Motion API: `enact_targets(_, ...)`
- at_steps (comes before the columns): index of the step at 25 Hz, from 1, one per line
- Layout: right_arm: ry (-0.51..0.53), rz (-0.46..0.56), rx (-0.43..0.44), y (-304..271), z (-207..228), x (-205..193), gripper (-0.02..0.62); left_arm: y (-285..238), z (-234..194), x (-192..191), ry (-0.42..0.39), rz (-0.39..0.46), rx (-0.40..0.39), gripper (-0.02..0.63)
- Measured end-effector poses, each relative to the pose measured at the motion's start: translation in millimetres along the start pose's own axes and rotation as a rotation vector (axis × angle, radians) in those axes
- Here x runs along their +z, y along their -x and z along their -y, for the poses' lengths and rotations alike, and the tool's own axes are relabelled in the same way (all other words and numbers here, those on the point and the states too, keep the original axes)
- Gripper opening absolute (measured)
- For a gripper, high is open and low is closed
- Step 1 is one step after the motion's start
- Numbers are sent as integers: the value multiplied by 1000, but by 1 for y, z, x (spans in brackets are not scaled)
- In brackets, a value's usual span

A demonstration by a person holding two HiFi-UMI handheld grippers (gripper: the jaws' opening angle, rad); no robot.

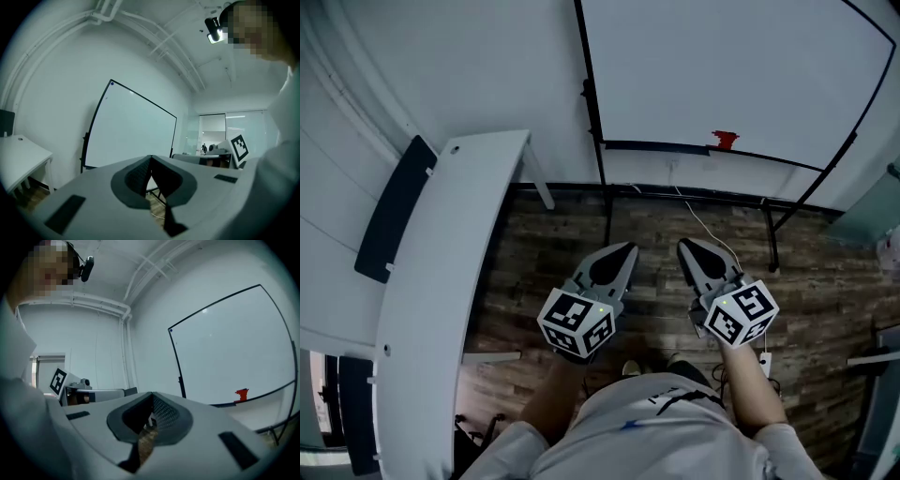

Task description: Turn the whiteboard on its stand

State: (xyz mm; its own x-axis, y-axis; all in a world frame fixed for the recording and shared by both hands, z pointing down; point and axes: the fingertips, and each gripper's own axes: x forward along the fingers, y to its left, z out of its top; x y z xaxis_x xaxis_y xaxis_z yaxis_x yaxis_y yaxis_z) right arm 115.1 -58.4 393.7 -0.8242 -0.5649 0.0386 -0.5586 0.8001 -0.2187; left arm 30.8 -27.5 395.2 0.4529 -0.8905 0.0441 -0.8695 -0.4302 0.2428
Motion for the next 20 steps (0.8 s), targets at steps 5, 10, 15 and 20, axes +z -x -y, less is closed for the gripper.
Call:
enact_targets(5,-16,-14,11,-22,-12,-9,12,20,-43,3,1,2,63,3)
enact_targets(10,-30,-26,57,-53,-14,-15,12,22,-79,6,-6,2,107,3)
enact_targets(15,-44,-38,93,-97,3,-25,12,-4,-116,3,-12,-15,122,3)
enact_targets(20,-68,-36,130,-157,34,-26,12,-50,-166,13,-25,-18,137,3)
